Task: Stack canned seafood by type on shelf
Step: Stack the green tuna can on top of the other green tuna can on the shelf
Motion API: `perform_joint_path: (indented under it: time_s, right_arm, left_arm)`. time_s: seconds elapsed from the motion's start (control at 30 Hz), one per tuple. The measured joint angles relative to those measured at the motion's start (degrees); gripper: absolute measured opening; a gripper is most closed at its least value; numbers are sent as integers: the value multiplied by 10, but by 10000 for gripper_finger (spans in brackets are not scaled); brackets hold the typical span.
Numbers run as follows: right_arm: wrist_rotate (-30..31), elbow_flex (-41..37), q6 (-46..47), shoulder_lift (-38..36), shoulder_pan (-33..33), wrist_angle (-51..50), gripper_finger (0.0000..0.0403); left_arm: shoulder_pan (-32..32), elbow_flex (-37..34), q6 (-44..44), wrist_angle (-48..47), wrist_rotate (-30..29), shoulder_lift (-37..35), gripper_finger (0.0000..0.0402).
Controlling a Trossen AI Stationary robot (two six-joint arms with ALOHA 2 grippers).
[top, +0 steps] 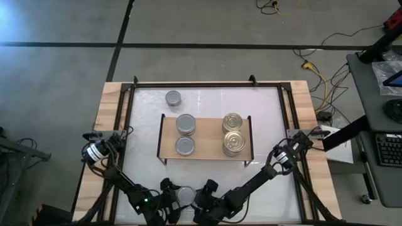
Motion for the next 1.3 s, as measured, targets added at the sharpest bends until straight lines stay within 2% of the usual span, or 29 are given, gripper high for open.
perform_joint_path:
  time_s: [0.23,0.37,0.43,0.53,0.7,0.87,0.97,1.1,1.3]
  right_arm:
    - [13,1,1,-46,38,-63,296]
    - [26,1,-2,-77,70,-88,281]
    - [47,1,-7,-86,86,-88,273]
    - [93,1,-26,-93,114,-88,262]
    - [144,1,2,-94,145,-91,250]
    - [162,0,20,-94,150,-91,252]
    - [162,0,27,-94,150,-91,256]
    - [160,0,31,-94,152,-90,260]
    - [158,0,33,-94,165,-90,251]
  left_arm:
    - [-12,49,-8,-47,28,-26,365]
    - [-21,108,25,-133,34,-57,365]
    - [-21,151,51,-221,54,-76,365]
    - [-20,227,68,-412,69,-98,365]
    - [-14,356,71,-698,-13,-119,365]
    - [18,439,72,-843,-49,-144,365]
    - [53,449,71,-876,-50,-168,364]
    - [108,423,51,-873,-50,-205,364]
    - [163,367,41,-820,-21,-234,364]
